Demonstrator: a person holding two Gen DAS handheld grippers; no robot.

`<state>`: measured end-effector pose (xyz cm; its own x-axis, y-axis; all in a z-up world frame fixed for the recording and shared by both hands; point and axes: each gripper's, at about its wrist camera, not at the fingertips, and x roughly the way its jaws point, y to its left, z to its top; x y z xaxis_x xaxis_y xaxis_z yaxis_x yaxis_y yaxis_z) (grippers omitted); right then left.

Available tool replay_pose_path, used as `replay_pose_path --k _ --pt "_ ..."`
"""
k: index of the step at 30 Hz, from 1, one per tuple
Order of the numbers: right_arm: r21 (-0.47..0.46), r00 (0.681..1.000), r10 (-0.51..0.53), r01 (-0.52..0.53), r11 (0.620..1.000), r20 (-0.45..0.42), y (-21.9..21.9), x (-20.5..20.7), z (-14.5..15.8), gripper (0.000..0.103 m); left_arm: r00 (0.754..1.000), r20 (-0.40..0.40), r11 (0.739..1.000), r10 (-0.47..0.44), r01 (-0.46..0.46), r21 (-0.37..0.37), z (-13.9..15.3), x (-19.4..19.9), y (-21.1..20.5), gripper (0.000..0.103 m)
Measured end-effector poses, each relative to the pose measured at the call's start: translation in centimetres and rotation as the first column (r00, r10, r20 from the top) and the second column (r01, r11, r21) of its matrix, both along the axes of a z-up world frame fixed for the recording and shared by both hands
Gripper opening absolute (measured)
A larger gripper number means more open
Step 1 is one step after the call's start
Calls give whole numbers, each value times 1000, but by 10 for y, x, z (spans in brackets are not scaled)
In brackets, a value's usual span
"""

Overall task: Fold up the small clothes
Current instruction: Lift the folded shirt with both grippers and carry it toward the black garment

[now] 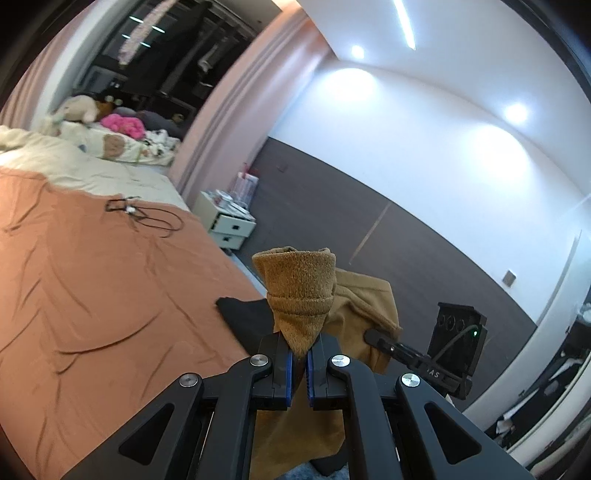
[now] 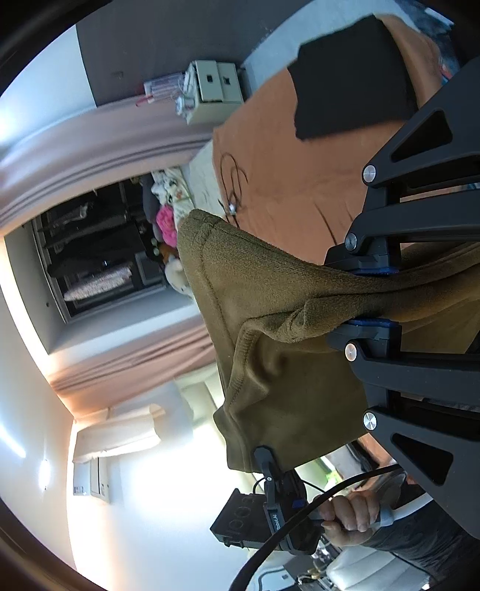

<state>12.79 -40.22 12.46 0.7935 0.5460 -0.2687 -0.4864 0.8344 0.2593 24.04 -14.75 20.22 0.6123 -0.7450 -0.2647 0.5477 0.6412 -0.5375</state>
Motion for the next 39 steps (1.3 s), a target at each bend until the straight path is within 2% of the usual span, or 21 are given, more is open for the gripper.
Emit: replay_pose_path --k 6,13,21,25,34,39 --pt "-31 994 -108 109 994 13 -34 -4 0 13 992 -3 991 -128 128 30 -1 41 -67 5" --pt "-56 972 -234 235 970 21 -64 -4 5 13 965 1 965 -261 261 32 -3 77 -143 5" --pt "-102 951 -308 310 945 33 -56 -11 8 13 923 -9 923 -385 385 27 -16 105 -217 5" --pt "-134 943 -329 331 934 39 -50 -13 9 13 910 -32 910 -413 414 19 -26 122 -238 5" --pt "-198 928 -373 371 907 31 -25 12 20 13 887 -73 890 -457 456 -24 -46 153 -270 5" --pt "-185 927 -376 369 911 -4 -9 37 6 13 891 -120 899 -437 436 -35 -68 186 -279 5"
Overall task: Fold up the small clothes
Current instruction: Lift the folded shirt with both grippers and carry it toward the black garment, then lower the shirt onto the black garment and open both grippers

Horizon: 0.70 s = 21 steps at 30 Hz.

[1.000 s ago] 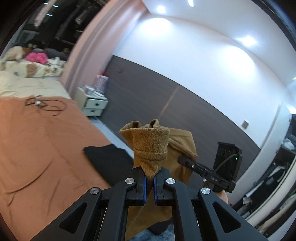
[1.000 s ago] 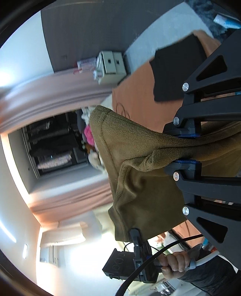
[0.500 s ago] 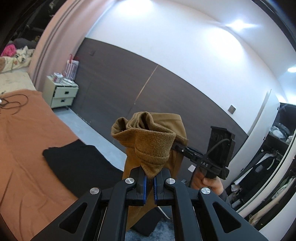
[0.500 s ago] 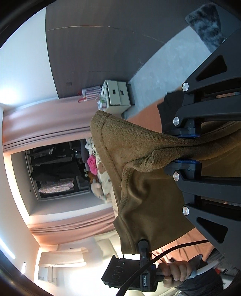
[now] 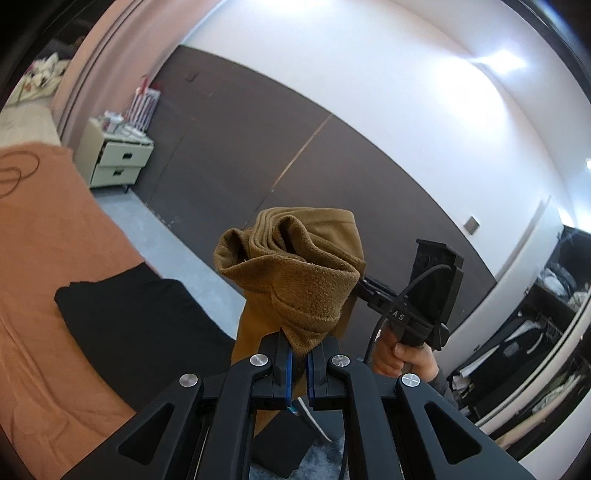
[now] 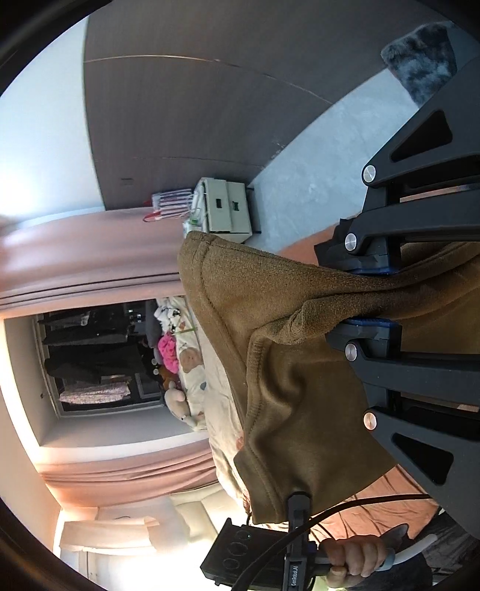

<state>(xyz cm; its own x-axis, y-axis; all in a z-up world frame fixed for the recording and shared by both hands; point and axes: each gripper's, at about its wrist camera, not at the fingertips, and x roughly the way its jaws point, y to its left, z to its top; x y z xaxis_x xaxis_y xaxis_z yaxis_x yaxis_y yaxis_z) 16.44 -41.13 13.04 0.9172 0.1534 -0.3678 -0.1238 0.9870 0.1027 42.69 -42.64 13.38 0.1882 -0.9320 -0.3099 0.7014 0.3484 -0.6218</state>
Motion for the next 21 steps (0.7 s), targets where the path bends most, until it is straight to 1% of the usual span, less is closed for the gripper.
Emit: replay_pose_path --k 2,8,11,19,21 --pt "13 1000 3 -3 1000 -18 10 17 -9 13 999 -29 1000 14 -14 13 -13 19 -2 5" --pt "38 998 17 -14 999 -64 42 58 -29 13 994 -82 997 67 -64 43 -42 68 -2 5" --pt "47 996 21 -17 999 -84 53 72 -34 13 990 -110 995 91 -85 61 -59 87 0 5" --pt "36 988 27 -21 999 -153 95 104 -39 13 980 -123 982 156 -140 128 -95 129 1 5" --pt "34 986 26 -20 999 -167 100 110 -41 13 975 -145 979 167 -146 144 -107 142 0 5"
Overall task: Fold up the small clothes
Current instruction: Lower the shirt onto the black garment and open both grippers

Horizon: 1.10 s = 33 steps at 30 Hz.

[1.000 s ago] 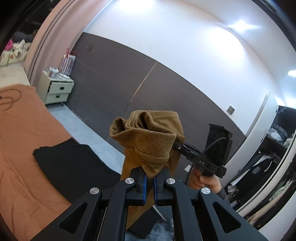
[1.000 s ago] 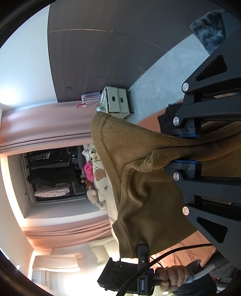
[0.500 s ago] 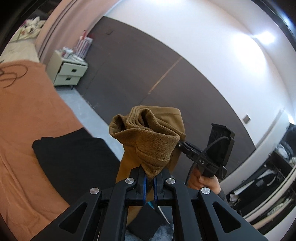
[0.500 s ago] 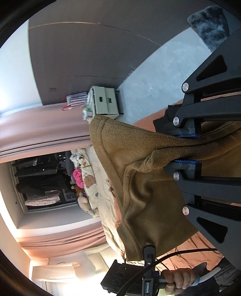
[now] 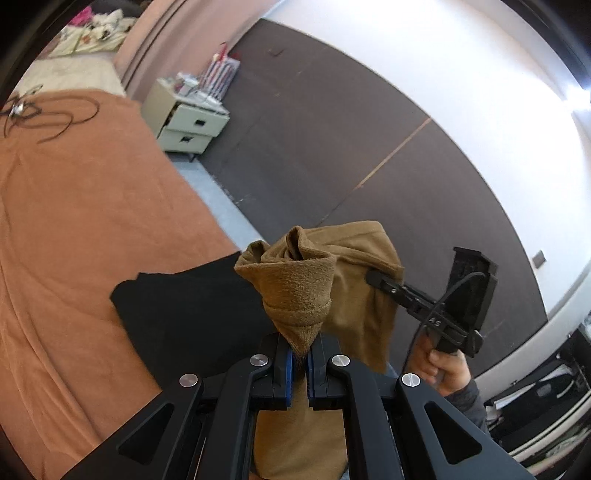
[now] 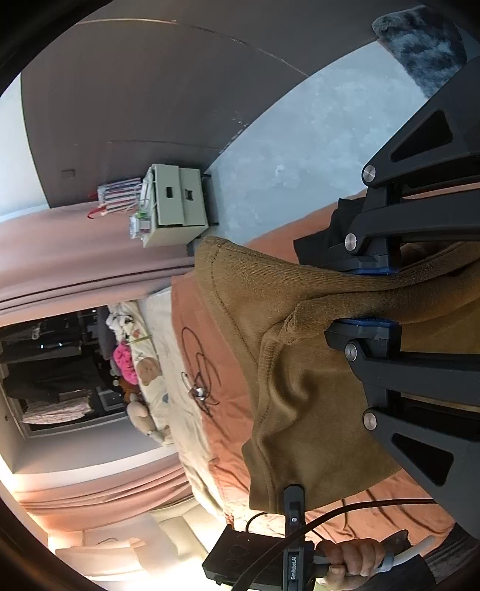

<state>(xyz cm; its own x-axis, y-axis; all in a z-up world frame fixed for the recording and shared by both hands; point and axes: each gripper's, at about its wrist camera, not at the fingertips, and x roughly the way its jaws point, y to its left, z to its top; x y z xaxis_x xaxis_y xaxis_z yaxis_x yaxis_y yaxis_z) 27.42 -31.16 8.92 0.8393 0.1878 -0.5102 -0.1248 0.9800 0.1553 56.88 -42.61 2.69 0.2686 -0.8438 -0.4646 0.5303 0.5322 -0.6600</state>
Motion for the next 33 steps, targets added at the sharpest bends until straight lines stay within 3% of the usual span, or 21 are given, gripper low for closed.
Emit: replay_pose_path --k 8,9,10,13,14,17,22,33 --pt "3 998 -23 23 1000 -61 -28 -12 -4 15 999 -33 999 23 -22 30 -40 45 -4 5" --pt "-3 996 -39 39 999 -78 -28 -13 -3 15 999 -36 998 36 -34 52 -47 52 -5 5" --pt "-20 989 -77 75 997 -122 -27 -8 -8 23 997 -44 993 60 -55 106 -57 58 -8 7" --pt "-70 954 -172 159 985 -245 -33 6 -23 49 983 -149 972 111 -76 223 -92 75 -12 26" --pt "-71 947 -194 182 981 -256 -35 5 -21 49 972 -186 963 142 -93 252 -105 78 -9 35" --pt "-33 948 -197 195 980 -249 -37 -14 -9 49 965 -192 959 180 -128 252 -116 74 3 48" --pt "-53 943 -203 195 979 -263 -31 -56 9 49 961 -186 951 204 -150 269 -110 66 15 52" --pt "-42 940 -189 185 982 -283 -10 -115 38 49 969 -136 949 205 -162 271 -62 32 42 58"
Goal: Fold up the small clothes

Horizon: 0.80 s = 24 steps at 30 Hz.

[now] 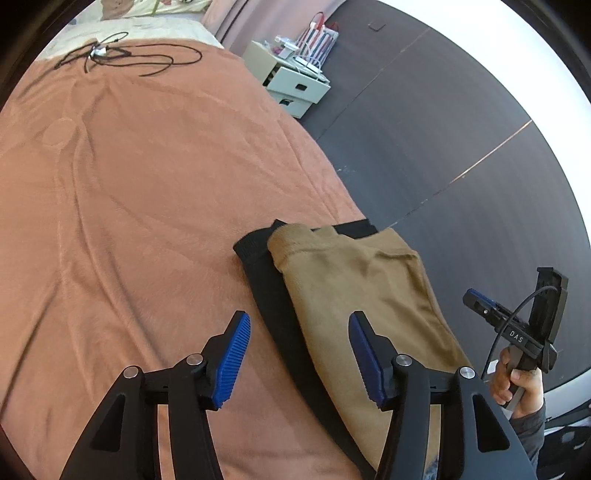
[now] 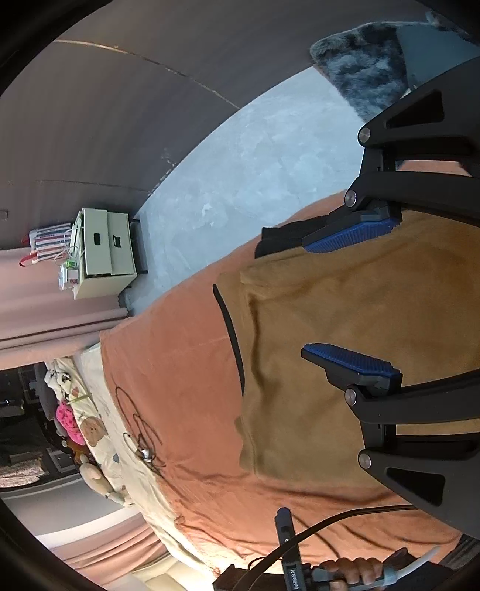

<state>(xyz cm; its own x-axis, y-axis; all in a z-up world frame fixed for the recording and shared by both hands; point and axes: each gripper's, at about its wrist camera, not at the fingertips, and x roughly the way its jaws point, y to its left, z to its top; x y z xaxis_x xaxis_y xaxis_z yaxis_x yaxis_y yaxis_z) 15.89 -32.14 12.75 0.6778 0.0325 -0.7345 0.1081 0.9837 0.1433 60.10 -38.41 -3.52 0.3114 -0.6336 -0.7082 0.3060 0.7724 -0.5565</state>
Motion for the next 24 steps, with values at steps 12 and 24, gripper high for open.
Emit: replay_pose_path --k 12,24 --pt "-67 995 -51 56 996 86 15 -61 51 103 984 173 997 -37 24 77 65 -83 13 103" --pt "-85 993 -31 41 996 117 64 -119 70 103 972 236 997 10 -28 73 124 -161 61 103"
